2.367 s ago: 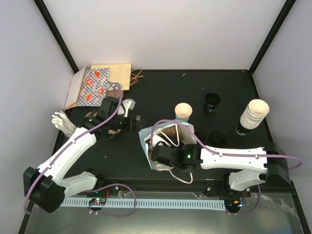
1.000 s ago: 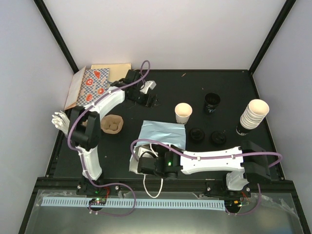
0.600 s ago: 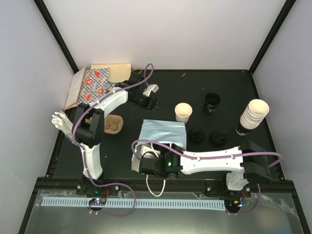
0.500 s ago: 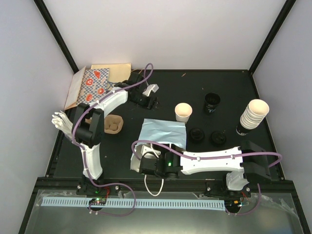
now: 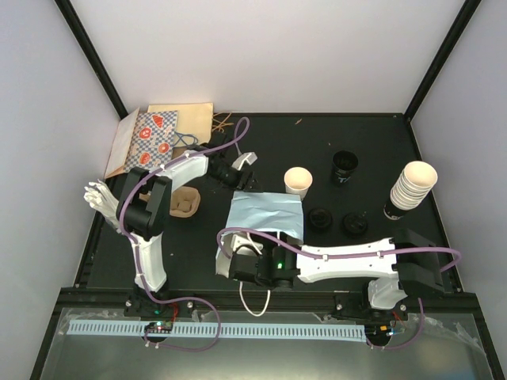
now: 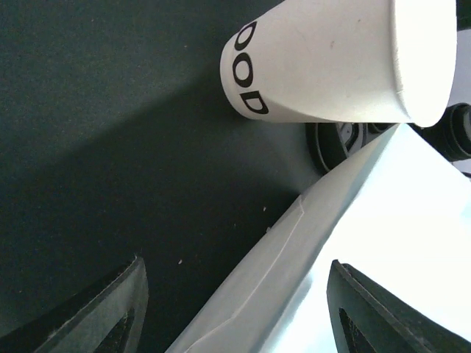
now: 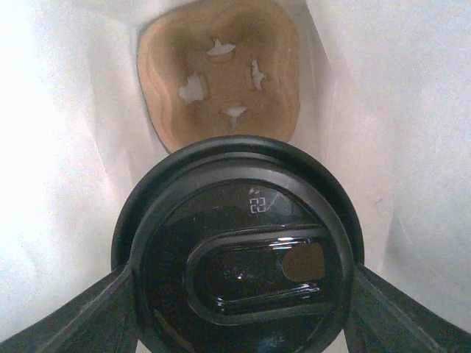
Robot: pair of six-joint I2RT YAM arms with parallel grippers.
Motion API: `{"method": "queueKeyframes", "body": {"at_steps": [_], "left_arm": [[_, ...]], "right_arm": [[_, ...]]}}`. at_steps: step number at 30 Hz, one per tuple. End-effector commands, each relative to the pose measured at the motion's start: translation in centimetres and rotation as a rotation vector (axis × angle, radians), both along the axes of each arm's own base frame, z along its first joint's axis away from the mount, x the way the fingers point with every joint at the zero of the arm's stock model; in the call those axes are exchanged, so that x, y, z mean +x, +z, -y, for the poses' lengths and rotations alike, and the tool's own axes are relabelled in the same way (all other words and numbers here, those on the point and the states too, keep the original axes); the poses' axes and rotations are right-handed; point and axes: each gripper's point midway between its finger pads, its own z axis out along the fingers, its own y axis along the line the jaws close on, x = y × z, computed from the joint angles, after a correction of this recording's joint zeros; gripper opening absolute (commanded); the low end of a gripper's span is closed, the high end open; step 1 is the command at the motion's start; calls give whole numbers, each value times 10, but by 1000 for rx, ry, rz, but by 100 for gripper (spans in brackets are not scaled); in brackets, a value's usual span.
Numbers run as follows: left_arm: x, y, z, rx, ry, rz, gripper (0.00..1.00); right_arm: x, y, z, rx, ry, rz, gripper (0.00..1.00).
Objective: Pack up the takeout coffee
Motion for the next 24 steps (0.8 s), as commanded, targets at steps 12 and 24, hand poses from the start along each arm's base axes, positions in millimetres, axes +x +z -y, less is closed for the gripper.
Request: {"method": "queueKeyframes", "body": {"at_steps": [12,24], "left_arm": [[-11,21,7,-74,-15,-8,65],[-42,12,-6,-70,12,-59,64]], "right_arm": [[4,27,-51,265,96,48,28],[-6,11,-64,277,140,-26,29]]}}
